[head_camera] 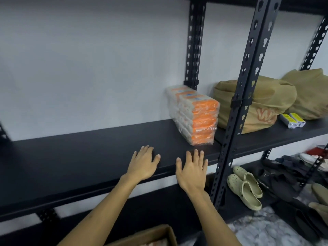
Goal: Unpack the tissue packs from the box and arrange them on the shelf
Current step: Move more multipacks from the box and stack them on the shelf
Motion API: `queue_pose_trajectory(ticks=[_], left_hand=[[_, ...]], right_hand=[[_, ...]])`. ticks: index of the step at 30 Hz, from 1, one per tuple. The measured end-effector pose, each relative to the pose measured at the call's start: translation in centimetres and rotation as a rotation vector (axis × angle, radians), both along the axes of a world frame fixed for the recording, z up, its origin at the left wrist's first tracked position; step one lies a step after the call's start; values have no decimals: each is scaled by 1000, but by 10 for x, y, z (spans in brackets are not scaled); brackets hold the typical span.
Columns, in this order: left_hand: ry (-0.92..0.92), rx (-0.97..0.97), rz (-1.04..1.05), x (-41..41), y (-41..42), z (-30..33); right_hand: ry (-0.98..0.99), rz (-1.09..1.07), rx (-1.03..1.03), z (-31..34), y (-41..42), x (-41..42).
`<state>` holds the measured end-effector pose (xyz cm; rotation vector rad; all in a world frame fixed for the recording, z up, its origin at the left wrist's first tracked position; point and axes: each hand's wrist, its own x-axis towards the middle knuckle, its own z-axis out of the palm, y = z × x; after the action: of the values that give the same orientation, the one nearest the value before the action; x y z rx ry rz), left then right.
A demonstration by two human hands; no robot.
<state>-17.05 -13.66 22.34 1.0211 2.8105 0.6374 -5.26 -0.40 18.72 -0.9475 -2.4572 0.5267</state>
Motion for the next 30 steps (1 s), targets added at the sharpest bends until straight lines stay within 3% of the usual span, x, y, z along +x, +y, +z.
queue_pose_trajectory(ticks=[8, 15, 18, 30], left_hand=[[281, -147, 45, 35, -78, -28], [454, -71, 14, 73, -140, -57], [360, -42, 25, 100, -166, -84], [-179, -162, 207, 147, -234, -248]], right_hand=[[-48, 180, 87, -7, -41, 12], [111, 266, 100, -34, -88, 36], [76, 317, 23, -67, -113, 48], [-484, 475, -417, -223, -182, 99]])
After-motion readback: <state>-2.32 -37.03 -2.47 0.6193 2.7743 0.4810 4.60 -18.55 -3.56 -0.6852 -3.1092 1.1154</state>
